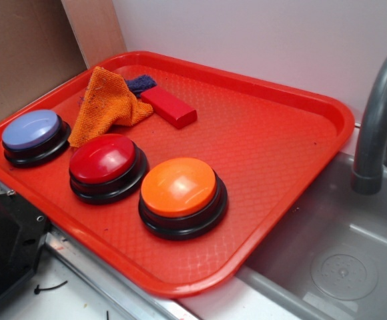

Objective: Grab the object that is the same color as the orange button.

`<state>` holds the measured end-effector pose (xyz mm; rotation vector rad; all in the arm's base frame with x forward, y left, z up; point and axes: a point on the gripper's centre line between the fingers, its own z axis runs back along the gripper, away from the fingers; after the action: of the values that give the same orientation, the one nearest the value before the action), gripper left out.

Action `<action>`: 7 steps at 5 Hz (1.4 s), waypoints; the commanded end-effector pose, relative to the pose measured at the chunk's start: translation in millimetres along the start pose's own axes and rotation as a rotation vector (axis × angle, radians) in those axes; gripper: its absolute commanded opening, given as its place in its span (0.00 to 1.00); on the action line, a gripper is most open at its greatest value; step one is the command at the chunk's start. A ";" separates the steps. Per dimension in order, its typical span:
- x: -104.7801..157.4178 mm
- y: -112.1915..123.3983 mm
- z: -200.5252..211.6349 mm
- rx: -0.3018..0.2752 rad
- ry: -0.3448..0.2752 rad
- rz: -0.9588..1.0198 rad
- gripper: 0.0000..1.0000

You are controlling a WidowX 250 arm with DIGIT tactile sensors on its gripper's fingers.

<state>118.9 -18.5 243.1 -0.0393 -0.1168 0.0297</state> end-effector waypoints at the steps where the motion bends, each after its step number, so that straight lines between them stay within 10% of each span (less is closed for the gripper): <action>1: 0.0 0.0 0.0 0.000 0.000 0.000 1.00; 7: 71.6 86.3 -149.1 0.076 -0.117 0.463 1.00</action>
<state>205.0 61.4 92.5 0.0055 -0.1891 0.5003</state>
